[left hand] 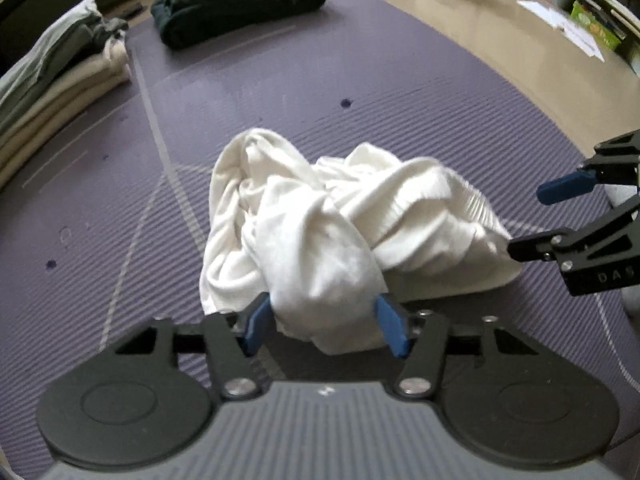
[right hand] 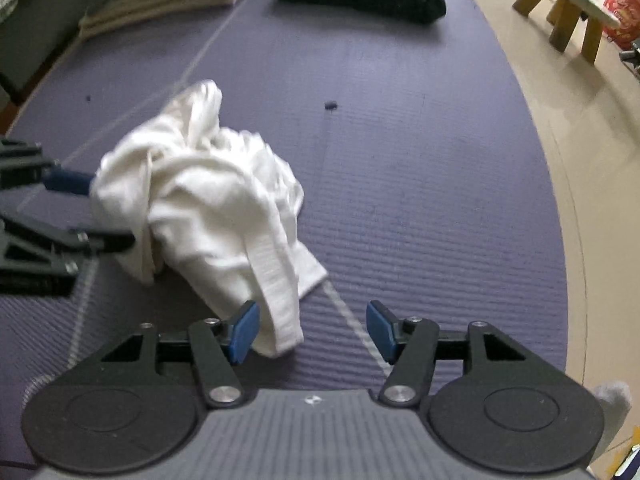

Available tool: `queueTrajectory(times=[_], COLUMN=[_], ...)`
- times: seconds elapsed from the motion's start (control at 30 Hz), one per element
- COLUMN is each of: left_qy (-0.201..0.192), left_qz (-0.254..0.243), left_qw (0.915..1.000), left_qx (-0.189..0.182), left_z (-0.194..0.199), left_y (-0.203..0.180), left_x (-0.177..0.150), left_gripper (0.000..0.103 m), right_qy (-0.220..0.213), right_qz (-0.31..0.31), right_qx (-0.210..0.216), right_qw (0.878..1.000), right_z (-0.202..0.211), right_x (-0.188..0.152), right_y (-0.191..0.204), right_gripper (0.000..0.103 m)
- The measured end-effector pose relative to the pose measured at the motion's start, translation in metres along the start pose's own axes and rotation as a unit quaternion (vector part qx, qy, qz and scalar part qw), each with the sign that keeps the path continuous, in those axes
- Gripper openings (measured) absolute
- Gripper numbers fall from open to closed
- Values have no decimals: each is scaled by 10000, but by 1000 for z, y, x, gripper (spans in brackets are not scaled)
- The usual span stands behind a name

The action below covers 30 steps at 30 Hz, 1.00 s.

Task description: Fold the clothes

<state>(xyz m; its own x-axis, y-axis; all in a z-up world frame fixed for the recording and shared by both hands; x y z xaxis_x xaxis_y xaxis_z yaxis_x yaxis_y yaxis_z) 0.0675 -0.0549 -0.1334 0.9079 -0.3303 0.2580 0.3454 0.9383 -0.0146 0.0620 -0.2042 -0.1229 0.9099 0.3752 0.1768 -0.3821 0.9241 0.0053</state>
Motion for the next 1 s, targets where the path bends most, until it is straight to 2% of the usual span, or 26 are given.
queueTrajectory(times=[0.03, 0.1, 0.2, 0.23, 0.27, 0.37, 0.47, 0.53, 0.57, 0.63, 0.67, 0.77, 0.9, 1.0], left_qy=[23, 64, 111, 116, 117, 81, 41, 47, 57, 68, 52, -72, -322, -286], left_qz=[18, 95, 259, 319, 363, 396, 512, 660, 744, 908, 975, 944, 265, -250], left_qw=[10000, 9999, 9996, 9994, 9992, 9990, 9950, 9885, 9855, 9829, 9839, 9890, 9972, 9981], left_qx=[6, 18, -73, -110, -96, 186, 858, 1362, 1524, 1598, 1498, 1132, 623, 476], left_z=[-1, -1, -1, -1, 0, 5, 11, 15, 17, 21, 24, 31, 38, 32], left_y=[1, 6, 14, 16, 20, 32, 56, 76, 85, 98, 100, 93, 61, 38], left_x=[0, -1, -2, -3, -5, -10, -15, -18, -19, -21, -22, -21, -19, -19], left_gripper=[42, 25, 12, 11, 10, 9, 9, 9, 10, 17, 19, 36, 37, 36], right_qy=[-22, -2, 219, 299, 336, 357, 198, 154, 145, 137, 138, 165, 158, 157], right_qz=[12, 78, 91, 133, 165, 213, 71, 15, -20, -74, -80, -25, 70, 82], right_qx=[-92, -194, -111, -83, -112, -264, -423, -462, -467, -466, -465, -428, -452, -461], right_qw=[10000, 9998, 9997, 9994, 9992, 9988, 9989, 9988, 9988, 9988, 9988, 9989, 9988, 9988], right_z=[-3, -8, -18, -21, -22, -23, -16, -13, -12, -9, -9, -7, -6, -7], right_x=[0, 0, -1, -2, -2, 0, 7, 8, 9, 8, 8, 5, 2, 4], right_y=[-1, -2, 1, 2, 2, 0, -6, -9, -10, -12, -13, -13, -12, -10], right_gripper=[56, 48, 33, 22, 17, 11, 11, 11, 11, 12, 12, 16, 20, 20])
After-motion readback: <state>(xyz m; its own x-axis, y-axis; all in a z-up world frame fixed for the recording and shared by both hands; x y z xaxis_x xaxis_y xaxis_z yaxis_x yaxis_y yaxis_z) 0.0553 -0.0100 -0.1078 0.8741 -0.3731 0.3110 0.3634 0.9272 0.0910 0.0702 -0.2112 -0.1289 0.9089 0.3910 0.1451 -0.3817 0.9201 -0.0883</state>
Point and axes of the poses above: each gripper's, at about its wrist camera, not at the fingertips, and z roughly against the way its jaws point, y to its left, x to its top, the point moved 9 cm from there along -z, roughly the way its jaws point, and after that the axes turned 9 degrees about y, right-handed, at the moved point
